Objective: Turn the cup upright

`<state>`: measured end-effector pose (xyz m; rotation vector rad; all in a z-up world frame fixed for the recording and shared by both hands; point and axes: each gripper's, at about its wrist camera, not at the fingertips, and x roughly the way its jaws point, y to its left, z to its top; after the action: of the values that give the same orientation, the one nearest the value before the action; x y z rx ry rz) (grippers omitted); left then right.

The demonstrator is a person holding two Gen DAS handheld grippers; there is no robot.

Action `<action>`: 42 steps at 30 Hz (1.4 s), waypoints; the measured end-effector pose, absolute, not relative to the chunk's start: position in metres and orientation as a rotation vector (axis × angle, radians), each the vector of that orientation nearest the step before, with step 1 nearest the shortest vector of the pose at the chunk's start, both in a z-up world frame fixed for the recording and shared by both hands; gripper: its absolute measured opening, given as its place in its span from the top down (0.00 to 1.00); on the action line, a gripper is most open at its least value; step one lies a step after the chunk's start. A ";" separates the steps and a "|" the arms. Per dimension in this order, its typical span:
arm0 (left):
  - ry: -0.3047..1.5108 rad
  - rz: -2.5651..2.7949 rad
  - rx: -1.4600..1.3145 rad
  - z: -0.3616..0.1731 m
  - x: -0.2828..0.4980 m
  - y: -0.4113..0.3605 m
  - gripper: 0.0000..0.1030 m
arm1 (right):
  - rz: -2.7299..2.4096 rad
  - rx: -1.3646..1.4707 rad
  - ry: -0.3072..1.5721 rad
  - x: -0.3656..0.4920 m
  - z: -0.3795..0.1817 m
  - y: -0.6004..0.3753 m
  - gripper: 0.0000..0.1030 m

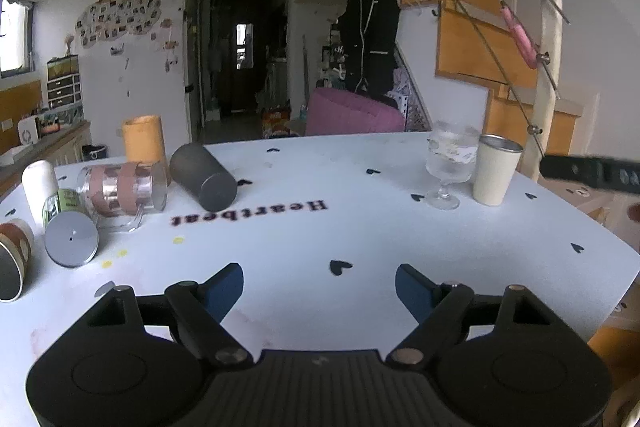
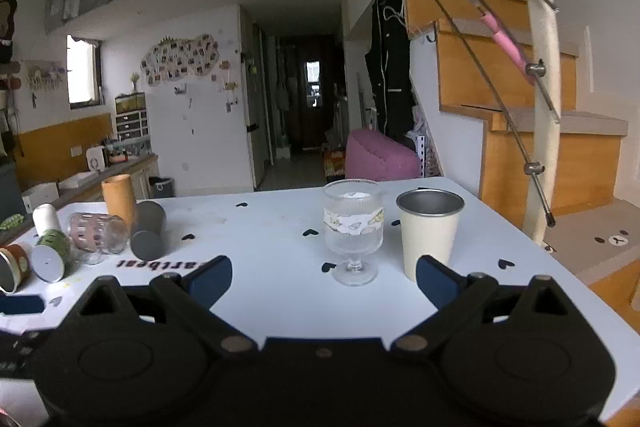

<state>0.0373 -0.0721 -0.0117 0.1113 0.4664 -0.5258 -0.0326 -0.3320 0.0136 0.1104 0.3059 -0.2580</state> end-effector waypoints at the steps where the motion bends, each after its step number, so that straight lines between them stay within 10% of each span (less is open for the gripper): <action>1: 0.464 -0.528 0.110 -0.011 0.036 -0.073 0.19 | -0.261 0.112 0.303 -0.037 0.013 -0.330 0.03; 42: 0.403 -0.486 0.105 0.007 0.006 -0.076 0.00 | -0.297 0.067 0.306 -0.093 0.000 -0.300 0.00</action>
<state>0.0064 -0.0759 0.0069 0.1049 0.4029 -0.4857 -0.0931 -0.3000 -0.0002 0.0671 0.3060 -0.2968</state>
